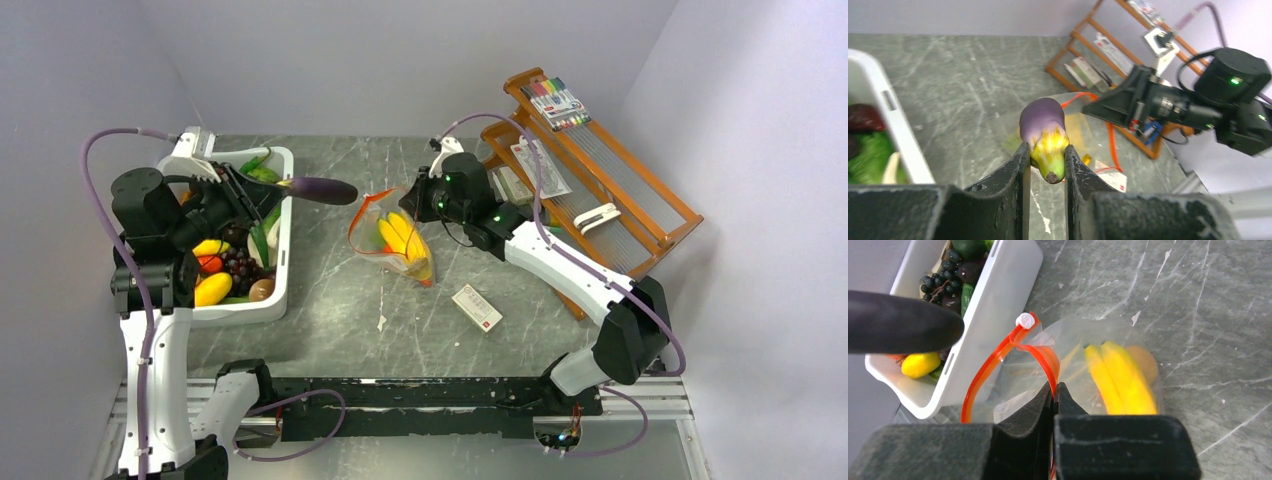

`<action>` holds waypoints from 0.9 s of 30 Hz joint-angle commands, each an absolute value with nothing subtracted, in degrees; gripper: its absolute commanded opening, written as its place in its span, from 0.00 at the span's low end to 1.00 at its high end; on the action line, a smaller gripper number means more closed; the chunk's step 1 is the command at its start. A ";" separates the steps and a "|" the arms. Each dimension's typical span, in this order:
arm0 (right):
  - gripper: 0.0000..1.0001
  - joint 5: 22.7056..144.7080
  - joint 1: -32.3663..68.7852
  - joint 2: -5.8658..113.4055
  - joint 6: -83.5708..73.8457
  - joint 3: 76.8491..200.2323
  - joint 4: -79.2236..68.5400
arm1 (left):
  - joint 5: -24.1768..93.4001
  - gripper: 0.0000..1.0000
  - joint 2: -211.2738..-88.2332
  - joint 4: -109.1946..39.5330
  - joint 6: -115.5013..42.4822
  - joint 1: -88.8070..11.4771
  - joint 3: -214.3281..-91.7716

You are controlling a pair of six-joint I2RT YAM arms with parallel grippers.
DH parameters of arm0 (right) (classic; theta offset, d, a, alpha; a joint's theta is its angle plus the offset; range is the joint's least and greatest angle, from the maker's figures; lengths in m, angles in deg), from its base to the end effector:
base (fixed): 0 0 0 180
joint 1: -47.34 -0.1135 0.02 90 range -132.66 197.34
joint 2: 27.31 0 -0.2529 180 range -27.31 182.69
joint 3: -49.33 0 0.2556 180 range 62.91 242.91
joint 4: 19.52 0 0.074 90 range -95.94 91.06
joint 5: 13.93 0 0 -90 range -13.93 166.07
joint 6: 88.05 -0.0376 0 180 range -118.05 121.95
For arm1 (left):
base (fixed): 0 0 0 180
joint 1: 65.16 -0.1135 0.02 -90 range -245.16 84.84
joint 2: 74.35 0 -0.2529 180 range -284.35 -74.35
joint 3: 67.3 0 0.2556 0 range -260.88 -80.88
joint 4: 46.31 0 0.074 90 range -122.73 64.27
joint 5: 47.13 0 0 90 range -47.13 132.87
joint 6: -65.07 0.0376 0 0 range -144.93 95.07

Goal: Place the food in the zip-top bag and seal the zipper
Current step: Place the fake vegetable in the zipper food storage bag.

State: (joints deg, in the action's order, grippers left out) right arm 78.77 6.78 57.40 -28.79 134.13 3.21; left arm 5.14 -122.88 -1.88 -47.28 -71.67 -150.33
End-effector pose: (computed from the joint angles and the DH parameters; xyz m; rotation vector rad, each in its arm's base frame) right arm 0.2687 0.2323 0.3228 -0.2093 2.0568 0.8425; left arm 0.1669 -0.0041 0.4299 0.0490 1.7695 -0.7728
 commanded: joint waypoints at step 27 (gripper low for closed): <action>0.00 86.11 6.87 55.67 -29.21 135.34 -2.09 | 6.85 0.07 -125.31 -14.43 -41.83 -56.60 -139.44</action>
